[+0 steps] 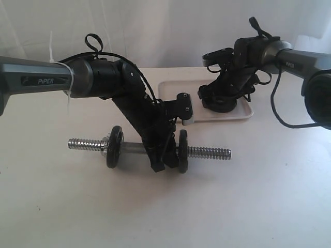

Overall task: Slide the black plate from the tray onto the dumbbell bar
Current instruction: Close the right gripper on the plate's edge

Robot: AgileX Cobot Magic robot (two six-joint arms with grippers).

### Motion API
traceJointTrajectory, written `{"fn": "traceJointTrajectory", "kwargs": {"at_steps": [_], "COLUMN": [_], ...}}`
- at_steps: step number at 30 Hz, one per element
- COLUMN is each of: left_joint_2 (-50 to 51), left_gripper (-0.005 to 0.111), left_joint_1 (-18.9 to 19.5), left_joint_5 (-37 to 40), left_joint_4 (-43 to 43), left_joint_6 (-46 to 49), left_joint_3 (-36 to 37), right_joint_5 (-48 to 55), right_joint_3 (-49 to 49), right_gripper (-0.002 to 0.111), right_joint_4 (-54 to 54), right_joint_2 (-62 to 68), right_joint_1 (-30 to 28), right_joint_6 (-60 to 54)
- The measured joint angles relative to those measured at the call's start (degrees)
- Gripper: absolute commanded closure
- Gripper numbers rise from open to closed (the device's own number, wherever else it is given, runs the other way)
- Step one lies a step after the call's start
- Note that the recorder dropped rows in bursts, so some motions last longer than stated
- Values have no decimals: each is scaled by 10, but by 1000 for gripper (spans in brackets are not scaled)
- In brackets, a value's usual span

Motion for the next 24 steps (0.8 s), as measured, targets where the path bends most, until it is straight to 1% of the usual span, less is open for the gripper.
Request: {"fn": "traceJointTrajectory", "kwargs": {"at_steps": [4, 9, 24], "left_joint_2": [0, 0, 0], "left_gripper": [107, 107, 107], "left_joint_1": [0, 0, 0], "left_joint_5": [0, 0, 1], "left_joint_4": [0, 0, 1], "left_joint_6": [0, 0, 0], "left_joint_3": [0, 0, 0], "right_joint_5": [36, 42, -2], "right_joint_3": [-3, -4, -8], "right_gripper": [14, 14, 15], "right_joint_4": [0, 2, 4], "right_joint_2": [0, 0, 11], "right_joint_1": [0, 0, 0], "right_joint_6": [4, 5, 5]}}
